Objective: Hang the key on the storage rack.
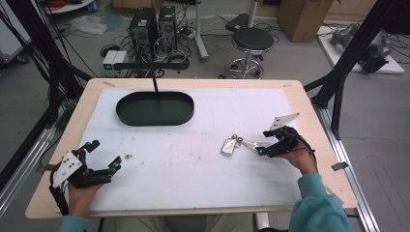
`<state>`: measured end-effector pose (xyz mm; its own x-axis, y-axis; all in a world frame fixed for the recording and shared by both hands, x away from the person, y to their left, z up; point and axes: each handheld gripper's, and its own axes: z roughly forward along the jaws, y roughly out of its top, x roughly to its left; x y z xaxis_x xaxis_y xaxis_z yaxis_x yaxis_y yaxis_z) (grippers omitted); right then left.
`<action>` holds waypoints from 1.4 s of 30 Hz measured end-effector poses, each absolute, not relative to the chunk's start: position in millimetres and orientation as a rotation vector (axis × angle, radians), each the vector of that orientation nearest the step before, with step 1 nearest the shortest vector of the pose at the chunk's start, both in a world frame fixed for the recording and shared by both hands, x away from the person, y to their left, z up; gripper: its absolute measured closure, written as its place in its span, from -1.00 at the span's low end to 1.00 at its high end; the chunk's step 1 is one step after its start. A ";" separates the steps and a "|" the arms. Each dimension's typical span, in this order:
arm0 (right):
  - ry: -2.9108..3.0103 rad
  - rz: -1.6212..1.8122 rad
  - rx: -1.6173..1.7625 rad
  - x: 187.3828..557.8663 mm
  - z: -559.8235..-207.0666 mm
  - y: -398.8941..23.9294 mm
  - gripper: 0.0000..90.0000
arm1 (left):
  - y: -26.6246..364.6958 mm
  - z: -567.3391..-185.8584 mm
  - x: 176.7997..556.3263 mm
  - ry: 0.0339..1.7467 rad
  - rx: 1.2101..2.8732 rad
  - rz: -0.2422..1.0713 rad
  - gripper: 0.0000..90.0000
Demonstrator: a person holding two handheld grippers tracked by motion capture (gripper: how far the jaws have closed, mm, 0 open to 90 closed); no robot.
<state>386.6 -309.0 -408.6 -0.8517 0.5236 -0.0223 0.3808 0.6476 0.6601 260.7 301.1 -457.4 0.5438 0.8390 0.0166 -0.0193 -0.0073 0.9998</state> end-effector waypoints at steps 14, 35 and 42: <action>2.753 0.883 0.750 391.9 -417.6 -302.4 0.01 | 301.0 -457.4 260.6 0.760 1.426 0.792 -0.96; 2.814 0.832 0.739 398.1 -423.1 -299.7 0.59 | 301.2 -457.3 260.5 0.760 1.429 0.794 -0.96; 2.810 0.811 0.747 398.1 -423.2 -298.6 0.63 | 300.9 -457.4 260.5 0.761 1.427 0.794 -0.96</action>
<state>398.1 -298.6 -423.2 -0.8706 0.4916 0.0184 0.4258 0.7343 0.5287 260.5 300.9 -457.4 0.5420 0.8402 0.0179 -0.0184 -0.0094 0.9998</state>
